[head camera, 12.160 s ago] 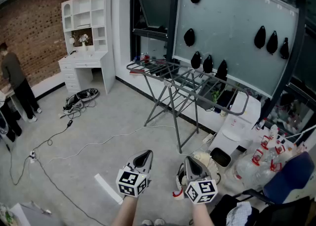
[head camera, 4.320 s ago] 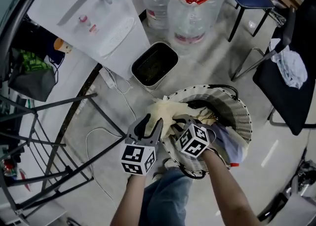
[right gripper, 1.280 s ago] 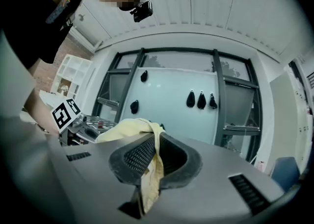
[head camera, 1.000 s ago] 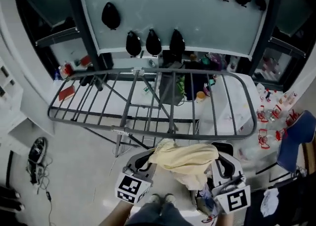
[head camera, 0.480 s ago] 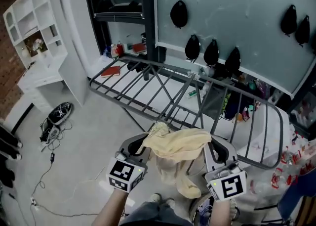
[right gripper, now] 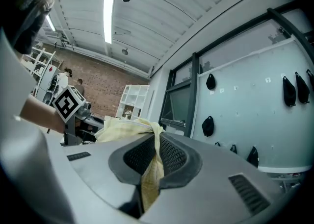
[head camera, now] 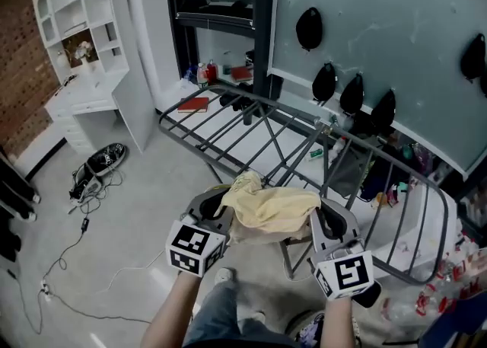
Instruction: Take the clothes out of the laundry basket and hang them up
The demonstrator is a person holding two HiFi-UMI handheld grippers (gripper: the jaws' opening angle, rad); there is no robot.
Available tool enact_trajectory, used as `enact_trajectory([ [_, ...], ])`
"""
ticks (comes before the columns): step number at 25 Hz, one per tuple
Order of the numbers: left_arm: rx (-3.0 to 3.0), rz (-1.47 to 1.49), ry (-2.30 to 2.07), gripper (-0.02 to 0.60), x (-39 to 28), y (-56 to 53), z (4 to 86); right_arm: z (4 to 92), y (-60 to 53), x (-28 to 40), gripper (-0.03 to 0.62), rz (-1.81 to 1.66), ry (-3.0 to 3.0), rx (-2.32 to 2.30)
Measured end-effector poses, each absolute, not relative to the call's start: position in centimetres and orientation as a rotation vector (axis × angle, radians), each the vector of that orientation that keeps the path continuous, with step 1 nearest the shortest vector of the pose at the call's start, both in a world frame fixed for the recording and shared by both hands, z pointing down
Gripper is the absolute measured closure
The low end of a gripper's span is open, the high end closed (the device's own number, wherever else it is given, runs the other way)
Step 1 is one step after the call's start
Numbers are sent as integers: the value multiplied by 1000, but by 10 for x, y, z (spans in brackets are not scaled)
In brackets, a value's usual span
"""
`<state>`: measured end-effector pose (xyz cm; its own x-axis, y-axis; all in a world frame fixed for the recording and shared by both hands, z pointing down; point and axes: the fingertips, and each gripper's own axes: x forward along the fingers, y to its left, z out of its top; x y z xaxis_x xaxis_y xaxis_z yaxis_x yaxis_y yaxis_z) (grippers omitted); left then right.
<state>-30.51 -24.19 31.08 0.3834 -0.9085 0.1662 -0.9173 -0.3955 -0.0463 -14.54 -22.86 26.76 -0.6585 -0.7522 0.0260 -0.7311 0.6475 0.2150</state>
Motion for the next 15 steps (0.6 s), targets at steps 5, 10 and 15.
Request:
enact_trajectory([
  [5,2558,242,-1670,538,-324,-292,323,280,-279,-168,572,-253,-2705,1255],
  [10,2578,214,-1594,538,-340,-363,338,296,-351,-192,572,-206,-2637,1353],
  [15,2638,223,-1485,538,-344,-447,332,298,-430,-209,572,-134,-2571,1504],
])
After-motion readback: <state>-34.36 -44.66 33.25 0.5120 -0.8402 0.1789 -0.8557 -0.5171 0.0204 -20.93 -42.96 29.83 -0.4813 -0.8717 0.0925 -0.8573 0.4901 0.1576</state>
